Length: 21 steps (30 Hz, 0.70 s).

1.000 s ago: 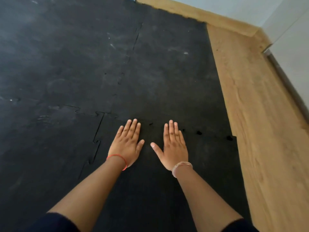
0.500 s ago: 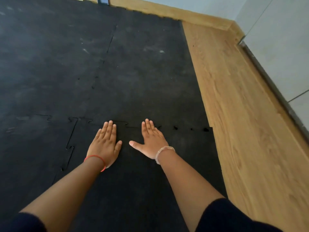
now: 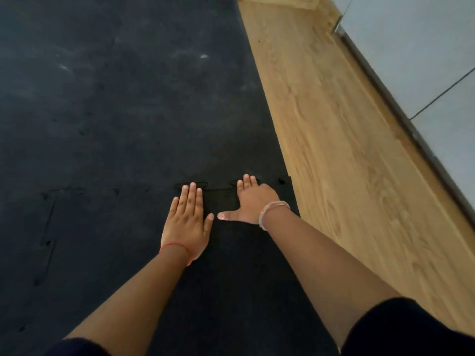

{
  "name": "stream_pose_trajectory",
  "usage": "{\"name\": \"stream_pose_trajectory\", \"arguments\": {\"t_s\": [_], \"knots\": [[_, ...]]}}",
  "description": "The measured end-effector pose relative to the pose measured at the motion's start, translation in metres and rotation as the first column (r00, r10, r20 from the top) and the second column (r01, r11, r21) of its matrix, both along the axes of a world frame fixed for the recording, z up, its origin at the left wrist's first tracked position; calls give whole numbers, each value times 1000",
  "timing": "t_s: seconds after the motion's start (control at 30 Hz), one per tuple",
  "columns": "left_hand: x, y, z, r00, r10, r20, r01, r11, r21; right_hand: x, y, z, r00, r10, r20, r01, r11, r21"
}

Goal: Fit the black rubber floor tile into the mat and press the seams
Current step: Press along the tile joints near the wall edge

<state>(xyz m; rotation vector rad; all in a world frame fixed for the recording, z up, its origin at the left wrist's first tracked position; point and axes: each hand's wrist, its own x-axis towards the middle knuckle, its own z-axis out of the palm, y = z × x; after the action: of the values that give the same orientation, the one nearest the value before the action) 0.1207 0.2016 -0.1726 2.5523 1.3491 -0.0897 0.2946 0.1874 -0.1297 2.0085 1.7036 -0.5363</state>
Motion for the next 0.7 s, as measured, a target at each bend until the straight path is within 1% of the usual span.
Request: {"name": "stream_pose_trajectory", "arguments": {"t_s": [0.07,0.13,0.17,0.2,0.23,0.27,0.3,0.33,0.37,0.47,0.57,0.7], "knots": [[-2,0,3,1000,2,1,-2,1000,4,0,-6,-2,999,-13,-49,15,999,32],[2,1,6,1000,21,5,-21,1000,-6,-1,-25,-12,991,-10,-136,32,987,161],[8,0,7,999,37,-1,-37,999,-25,-1,-36,-18,988,-9,-154,48,965,257],[17,-2,7,998,56,4,-56,998,-31,1,-45,-26,988,-40,-148,95,920,381],[27,-4,7,998,68,16,-67,997,-22,4,-50,-32,981,-136,-140,188,847,498],[34,-6,6,997,71,34,-71,998,-3,9,-51,-35,949,-280,-148,313,755,577],[39,-7,5,996,67,57,-69,997,20,16,-52,-37,892,-420,-168,430,672,602],[41,-9,2,995,63,77,-66,997,38,23,-52,-38,840,-514,-176,511,638,577],[41,-11,0,994,61,89,-65,997,44,29,-55,-40,817,-553,-164,542,641,543],[38,-14,-8,991,66,119,-73,996,52,42,-59,-47,851,-513,-115,498,718,486],[40,-12,-7,993,67,97,-72,996,57,49,-52,-45,865,-498,-60,469,760,450],[39,-7,-3,996,67,66,-69,997,32,54,-46,-38,871,-487,-64,476,805,354]]}}
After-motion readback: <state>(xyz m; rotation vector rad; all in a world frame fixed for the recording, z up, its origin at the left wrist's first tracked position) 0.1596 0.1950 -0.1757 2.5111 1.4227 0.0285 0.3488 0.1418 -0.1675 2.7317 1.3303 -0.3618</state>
